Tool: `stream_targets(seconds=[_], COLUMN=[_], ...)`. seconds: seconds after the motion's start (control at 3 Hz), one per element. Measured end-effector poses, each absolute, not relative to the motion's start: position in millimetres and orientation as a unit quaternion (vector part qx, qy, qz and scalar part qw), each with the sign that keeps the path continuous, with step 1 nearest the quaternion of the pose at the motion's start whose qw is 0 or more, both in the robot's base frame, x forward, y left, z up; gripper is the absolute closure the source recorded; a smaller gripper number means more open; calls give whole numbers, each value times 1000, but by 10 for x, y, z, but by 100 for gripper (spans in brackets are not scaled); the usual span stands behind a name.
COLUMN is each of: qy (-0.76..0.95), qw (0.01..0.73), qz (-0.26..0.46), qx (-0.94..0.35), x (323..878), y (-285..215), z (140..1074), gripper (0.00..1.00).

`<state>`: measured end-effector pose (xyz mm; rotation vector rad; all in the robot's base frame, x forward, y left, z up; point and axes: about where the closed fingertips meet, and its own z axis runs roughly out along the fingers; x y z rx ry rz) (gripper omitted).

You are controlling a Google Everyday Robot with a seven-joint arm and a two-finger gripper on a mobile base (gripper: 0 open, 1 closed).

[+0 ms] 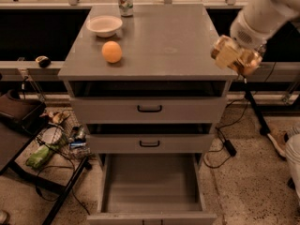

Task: Place orange can into bottom drawer

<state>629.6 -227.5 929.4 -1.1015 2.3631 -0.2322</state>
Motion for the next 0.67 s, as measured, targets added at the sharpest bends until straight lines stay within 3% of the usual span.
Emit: stream_targets(seconds=[0.33, 0.67], qy=[874, 892], qw=[295, 264], qz=[-42, 22], qx=[-384, -366], x=[5959, 5593], y=[-2093, -2129], z=[8985, 7886], gripper=[100, 100])
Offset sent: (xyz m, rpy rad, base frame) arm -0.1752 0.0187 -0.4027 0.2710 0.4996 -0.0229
